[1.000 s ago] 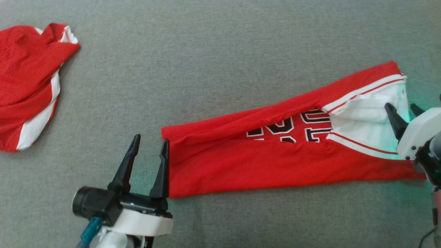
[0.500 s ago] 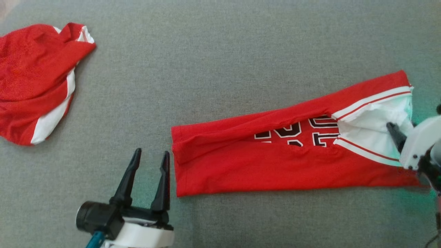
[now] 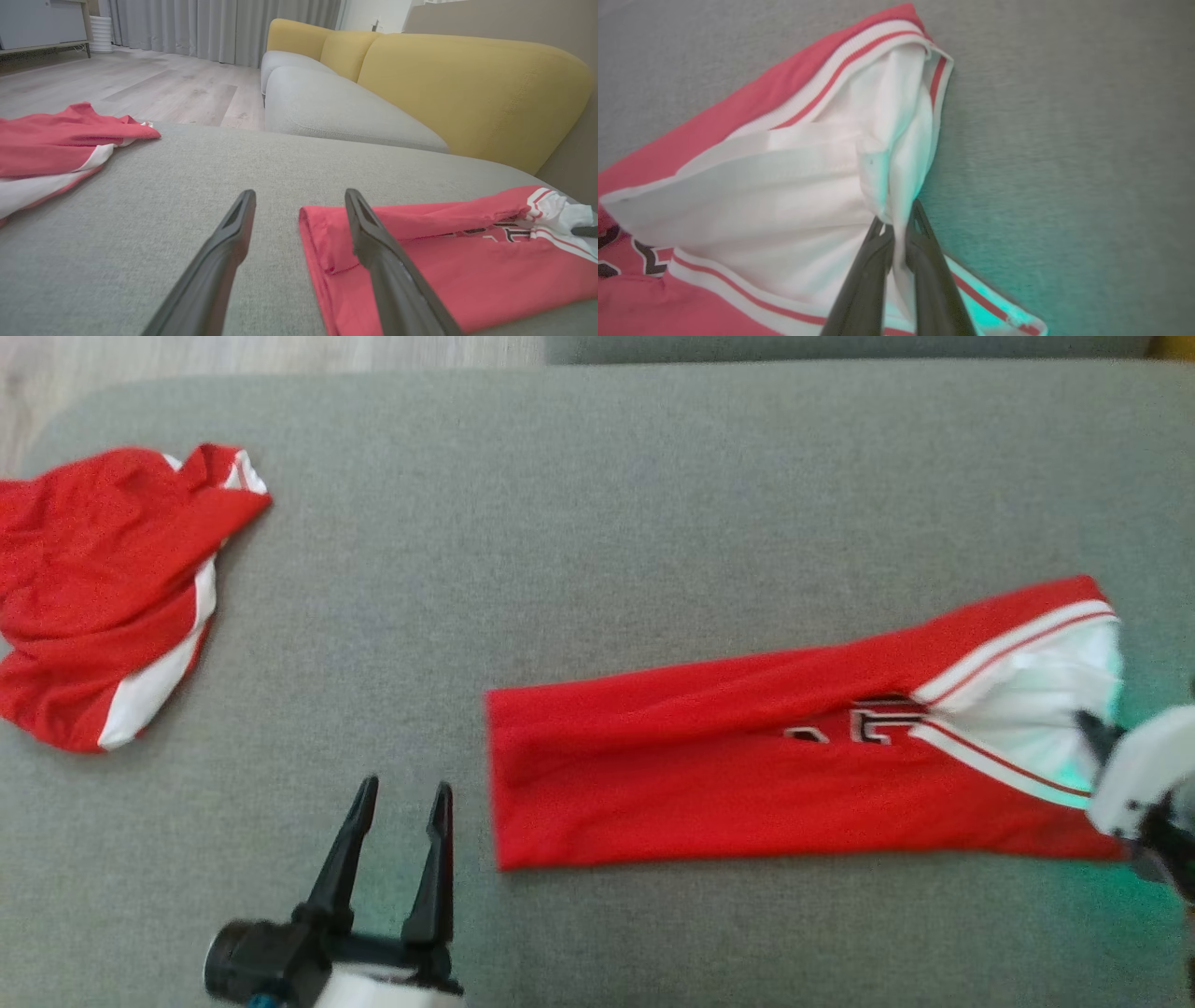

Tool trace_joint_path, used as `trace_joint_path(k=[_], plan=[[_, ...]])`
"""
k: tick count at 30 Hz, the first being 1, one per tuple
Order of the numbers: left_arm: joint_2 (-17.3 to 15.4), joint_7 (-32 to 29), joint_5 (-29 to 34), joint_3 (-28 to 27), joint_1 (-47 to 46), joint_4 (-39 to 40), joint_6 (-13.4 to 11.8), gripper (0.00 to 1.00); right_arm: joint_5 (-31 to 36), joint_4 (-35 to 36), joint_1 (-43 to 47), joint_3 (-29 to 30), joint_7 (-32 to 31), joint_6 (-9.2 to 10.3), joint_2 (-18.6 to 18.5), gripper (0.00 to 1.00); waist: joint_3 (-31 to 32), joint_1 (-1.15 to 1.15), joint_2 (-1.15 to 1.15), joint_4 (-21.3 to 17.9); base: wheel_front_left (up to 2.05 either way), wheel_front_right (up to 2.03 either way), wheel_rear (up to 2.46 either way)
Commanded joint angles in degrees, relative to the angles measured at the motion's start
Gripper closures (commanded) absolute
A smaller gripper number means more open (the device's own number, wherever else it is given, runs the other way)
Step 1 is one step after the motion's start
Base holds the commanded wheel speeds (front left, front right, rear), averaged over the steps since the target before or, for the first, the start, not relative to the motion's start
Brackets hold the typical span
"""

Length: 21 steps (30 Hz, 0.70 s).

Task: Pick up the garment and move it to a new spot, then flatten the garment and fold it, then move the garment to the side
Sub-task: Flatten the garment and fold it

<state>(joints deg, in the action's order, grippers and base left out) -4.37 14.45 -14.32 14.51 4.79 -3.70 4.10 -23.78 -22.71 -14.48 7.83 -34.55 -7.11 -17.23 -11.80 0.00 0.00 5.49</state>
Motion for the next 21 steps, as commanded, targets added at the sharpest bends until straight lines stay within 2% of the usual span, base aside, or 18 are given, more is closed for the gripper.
trace_joint_path(k=[1,6,9,14,18,21], plan=[[0.5,0.5,0.5,-2.5,0.8,1.2,0.2,0.00,0.2,1.3,-0.1,1.2,1.6,-0.37,-3.0,1.00,1.3,0.00,0.00,0.0,0.00,0.00,0.00],[1.1,0.5,1.1,-3.5,2.2,0.5,0.8,0.00,0.6,0.4,-0.2,5.8,4.4,-0.37,-6.9,1.00,3.5,0.00,0.00,0.1,0.00,0.00,0.00],[1.2,0.5,1.2,-3.7,2.7,0.0,1.1,0.00,-0.9,2.4,-0.4,6.2,4.4,-0.37,-8.3,1.00,4.5,0.00,0.00,0.2,0.00,0.00,0.00],[1.4,0.5,1.4,-4.4,3.4,-0.7,1.4,0.00,-4.4,9.3,-0.1,2.8,2.1,-0.37,-9.8,1.00,5.4,0.00,0.00,-0.1,0.00,0.00,0.00],[1.4,0.5,1.7,-4.8,4.1,-1.1,1.6,0.00,-8.8,18.3,1.0,-3.9,-1.6,-0.37,-10.1,1.00,5.9,0.00,0.00,-0.5,0.00,0.00,0.00],[1.5,0.5,2.2,-4.8,4.2,-1.8,1.7,0.00,-11.1,24.0,1.1,-9.6,-4.4,-0.37,-8.8,1.00,6.0,0.00,0.00,-0.8,0.00,0.00,0.00]])
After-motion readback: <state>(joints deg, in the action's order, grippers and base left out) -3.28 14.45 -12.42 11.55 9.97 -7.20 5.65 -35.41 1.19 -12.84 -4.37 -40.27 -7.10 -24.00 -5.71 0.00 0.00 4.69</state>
